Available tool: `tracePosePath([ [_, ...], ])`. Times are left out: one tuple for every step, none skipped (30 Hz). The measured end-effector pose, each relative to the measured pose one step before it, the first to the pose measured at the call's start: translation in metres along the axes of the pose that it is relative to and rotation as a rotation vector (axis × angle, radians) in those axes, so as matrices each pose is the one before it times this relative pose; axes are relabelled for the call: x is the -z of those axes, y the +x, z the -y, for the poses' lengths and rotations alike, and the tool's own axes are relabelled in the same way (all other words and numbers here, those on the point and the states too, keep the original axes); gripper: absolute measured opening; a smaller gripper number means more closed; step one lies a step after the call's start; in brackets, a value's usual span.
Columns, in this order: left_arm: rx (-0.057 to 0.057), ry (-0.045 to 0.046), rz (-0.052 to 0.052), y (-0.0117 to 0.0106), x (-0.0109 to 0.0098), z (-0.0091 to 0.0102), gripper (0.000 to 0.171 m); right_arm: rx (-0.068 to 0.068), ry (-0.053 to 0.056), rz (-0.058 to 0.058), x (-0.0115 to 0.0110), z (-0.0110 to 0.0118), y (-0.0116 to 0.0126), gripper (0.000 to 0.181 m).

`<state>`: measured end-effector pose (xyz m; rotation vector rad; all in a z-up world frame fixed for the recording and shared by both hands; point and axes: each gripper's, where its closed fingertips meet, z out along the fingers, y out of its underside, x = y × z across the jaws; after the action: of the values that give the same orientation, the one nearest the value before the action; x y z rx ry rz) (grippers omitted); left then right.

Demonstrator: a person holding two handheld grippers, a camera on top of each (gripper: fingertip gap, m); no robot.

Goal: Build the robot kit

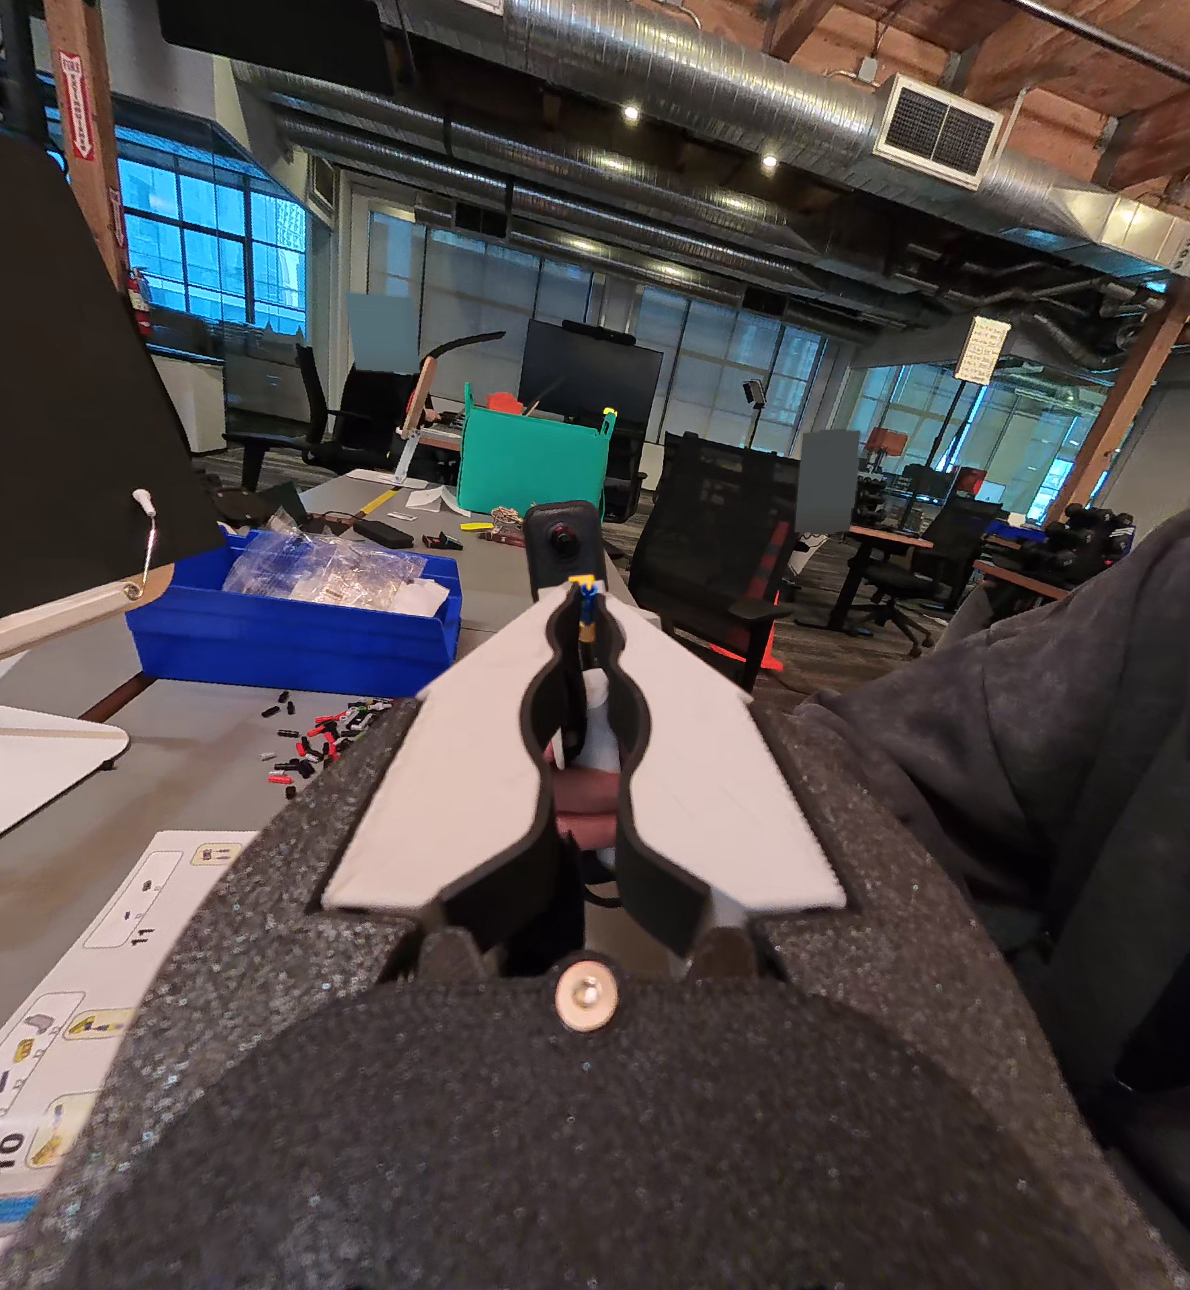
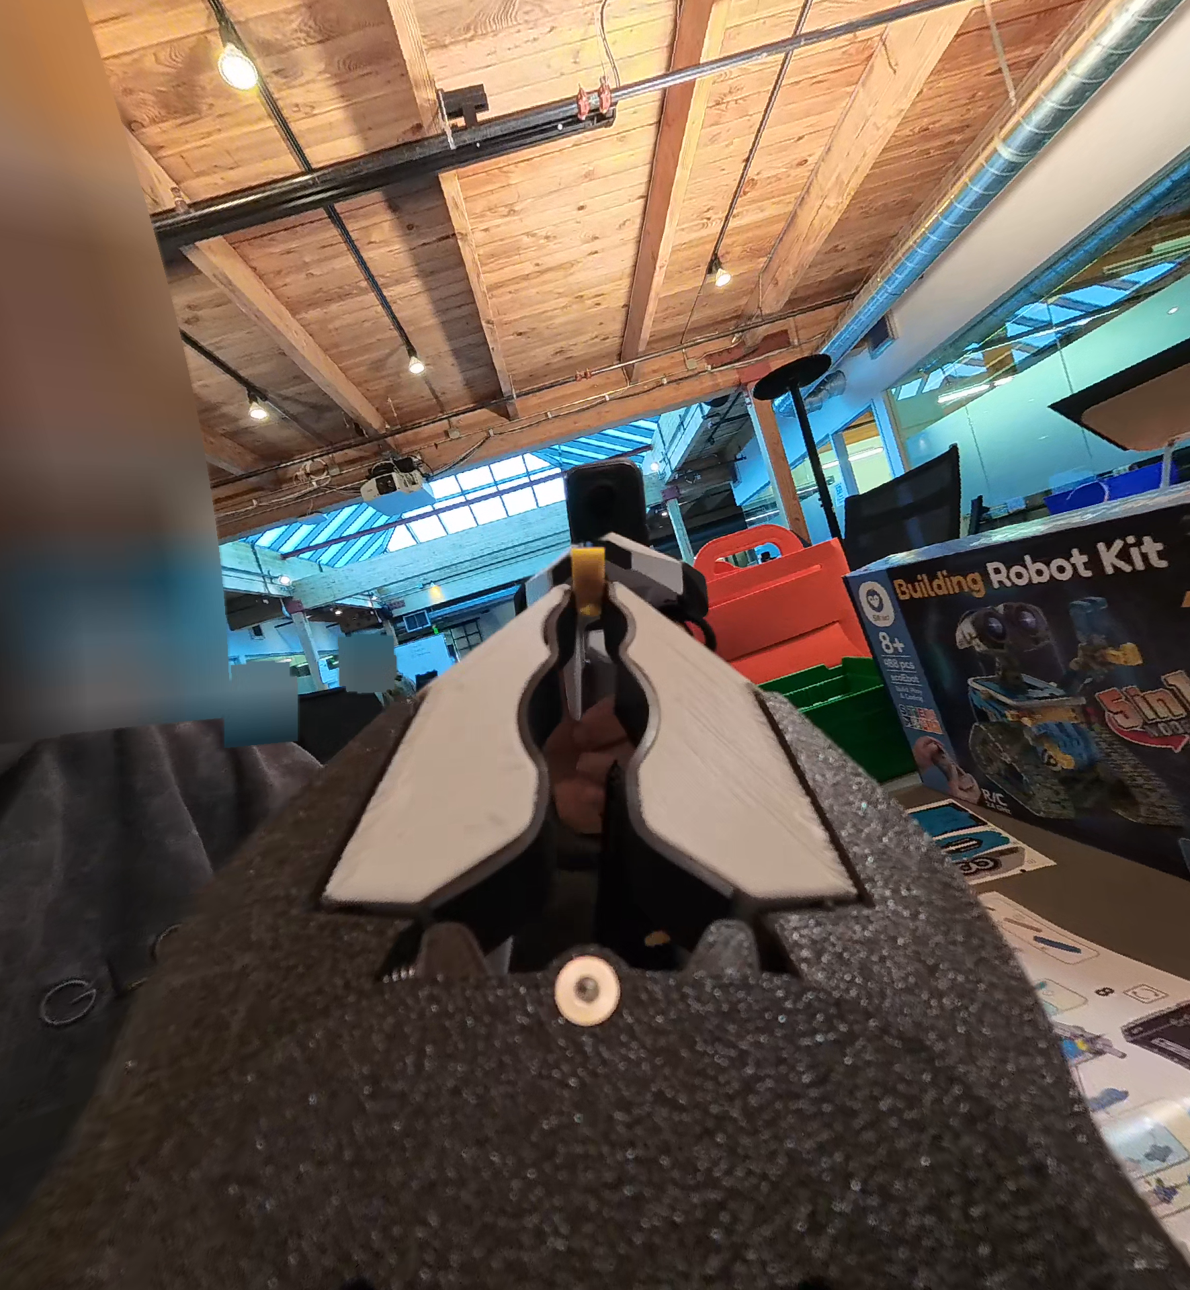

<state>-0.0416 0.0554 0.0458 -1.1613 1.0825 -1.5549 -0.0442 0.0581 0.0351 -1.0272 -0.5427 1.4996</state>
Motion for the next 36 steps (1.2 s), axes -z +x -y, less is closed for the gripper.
tracePosePath([
  [0.0060,0.00055,0.0070,-0.00084,-0.00054,-0.00038,0.004,0.0059,-0.0106,0.0022,0.00006,-0.00180,-0.00061,0.006],
  [0.0039,0.00348,-0.0013,0.00030,-0.00060,-0.00038,0.004,0.0150,-0.0137,-0.0074,-0.00018,-0.00236,-0.00036,0.006],
  [0.0058,0.00477,0.0017,-0.00020,-0.00037,0.00001,0.004,0.0200,-0.0029,-0.0099,0.00034,-0.00044,-0.00051,0.006],
  [0.0025,0.00459,0.0075,-0.00081,-0.00023,0.00002,0.003,0.0073,0.0008,-0.0088,0.00073,0.00022,0.00066,0.006],
  [-0.0004,0.00269,0.0033,0.00009,-0.00029,-0.00019,0.003,0.0057,0.0018,-0.0056,0.00038,-0.00024,0.00056,0.006],
  [0.0008,-0.00255,0.0014,0.00008,-0.00019,-0.00017,0.004,0.0026,0.0030,-0.0013,0.00058,-0.00042,0.00007,0.007],
  [0.0020,-0.00253,0.0050,-0.00053,-0.00007,-0.00010,0.004,-0.0036,0.0008,-0.0024,-0.00001,-0.00087,0.00068,0.007],
  [0.0095,0.00298,0.0017,-0.00026,-0.00017,0.00017,0.003,0.0050,0.0025,-0.0043,0.00020,-0.00047,0.00109,0.007],
  [0.0151,0.00991,-0.0003,-0.00028,-0.00021,0.00036,0.002,0.0068,0.0011,-0.0040,-0.00003,-0.00024,0.00007,0.007],
  [0.0181,0.01007,0.0000,-0.00064,-0.00029,0.00011,0.002,0.0085,-0.0003,-0.0066,-0.00019,-0.00032,0.00025,0.007],
  [0.0133,0.00518,0.0030,-0.00097,-0.00024,-0.00042,0.002,0.0094,-0.0022,-0.0081,-0.00001,-0.00044,0.00124,0.007],
  [-0.0021,-0.00095,0.0073,-0.00117,-0.00023,-0.00073,0.003,0.0098,-0.0020,-0.0120,0.00111,-0.00015,0.00136,0.007],
  [-0.0094,-0.00795,0.0066,-0.00054,-0.00013,-0.00093,0.002,0.0074,-0.0021,-0.0063,0.00127,-0.00028,0.00057,0.007],
  [-0.0052,-0.01172,0.0103,-0.00105,0.00005,-0.00063,0.003,0.0032,-0.0036,-0.0061,0.00105,-0.00036,0.00087,0.007],
  [0.0023,-0.01299,0.0100,-0.00093,0.00008,-0.00058,0.002,0.0055,-0.0040,-0.0088,0.00052,-0.00066,0.00086,0.006],
  [-0.0010,-0.01019,0.0005,0.00064,0.00003,-0.00008,0.002,0.0057,0.0011,0.0005,-0.00030,-0.00015,0.00051,0.006],
  [-0.0043,-0.00505,0.0019,0.00070,0.00026,0.00040,0.002,-0.0042,-0.0009,0.0058,-0.00045,-0.00012,-0.00095,0.006],
  [-0.0036,-0.00346,0.0036,0.00052,-0.00023,-0.00029,0.002,0.0041,0.0017,-0.0044,-0.00023,0.00062,0.00041,0.006],
  [-0.0061,0.00169,-0.0038,0.00140,-0.00018,0.00039,0.003,0.0084,-0.0042,0.0031,-0.00051,0.00025,-0.00156,0.006],
  [-0.0028,-0.00283,-0.0030,0.00096,-0.00005,0.00010,0.003,0.0038,-0.0036,0.0045,-0.00008,0.00052,-0.00152,0.006],
  [0.0008,-0.00525,0.0012,-0.00006,-0.00002,-0.00008,0.002,0.0039,-0.0044,-0.0007,0.00069,-0.00009,-0.00103,0.006],
  [-0.0015,-0.00391,-0.0003,0.00030,-0.00010,-0.00028,0.003,0.0006,-0.0022,0.0038,-0.00018,0.00002,0.00011,0.006],
  [-0.0019,-0.00318,0.0030,-0.00015,-0.00013,-0.00039,0.002,-0.0030,-0.0023,0.0023,-0.00011,0.00007,0.00018,0.006],
  [-0.0047,0.00227,0.0065,-0.00062,-0.00034,-0.00039,0.003,-0.0002,-0.0003,-0.0037,-0.00049,0.00004,0.00098,0.006],
  [-0.0048,0.00842,0.0045,-0.00005,-0.00043,-0.00008,0.003,-0.0040,0.0017,0.0014,-0.00031,0.00068,0.00026,0.006],
  [0.0022,0.01620,-0.0004,0.00052,-0.00058,0.00019,0.003,-0.0135,0.0066,0.0086,-0.00007,0.00108,-0.00058,0.006],
  [0.0077,0.01951,-0.0034,0.00074,-0.00062,0.00001,0.003,-0.0224,0.0103,0.0128,0.00023,0.00125,-0.00043,0.007],
  [0.0032,0.01713,-0.0051,0.00059,-0.00058,-0.00044,0.004,-0.0236,0.0121,0.0139,0.00027,0.00103,-0.00077,0.006],
  [0.0013,0.00867,-0.0007,-0.00063,-0.00053,-0.00098,0.004,-0.0231,0.0071,0.0061,0.00061,-0.00007,0.00082,0.006],
  [0.0099,-0.00002,-0.0015,-0.00107,-0.00044,-0.00136,0.004,-0.0177,0.0003,0.0051,0.00065,-0.00051,0.00094,0.007],
  [0.0145,-0.00686,0.0006,-0.00154,-0.00016,-0.00145,0.004,-0.0014,-0.0039,-0.0037,0.00085,-0.00009,0.00110,0.007],
  [0.0113,-0.01309,0.0090,-0.00217,-0.00015,-0.00208,0.004,0.0188,-0.0112,-0.0181,0.00084,-0.00028,0.00224,0.006],
  [0.0042,-0.00956,0.0069,-0.00124,-0.00049,-0.00192,0.004,0.0259,-0.0132,-0.0181,0.00026,0.00025,0.00167,0.006],
  [0.0087,0.00174,0.0029,-0.00043,-0.00037,-0.00035,0.004,0.0222,-0.0113,-0.0144,-0.00043,0.00034,0.00121,0.006],
  [0.0092,0.01025,-0.0056,0.00065,-0.00010,0.00063,0.004,0.0144,-0.0037,-0.0055,0.00014,0.00119,-0.00051,0.006],
  [0.0069,0.01029,-0.0086,0.00106,-0.00008,0.00049,0.004,-0.0033,0.0025,0.0056,-0.00042,0.00101,-0.00107,0.006],
])
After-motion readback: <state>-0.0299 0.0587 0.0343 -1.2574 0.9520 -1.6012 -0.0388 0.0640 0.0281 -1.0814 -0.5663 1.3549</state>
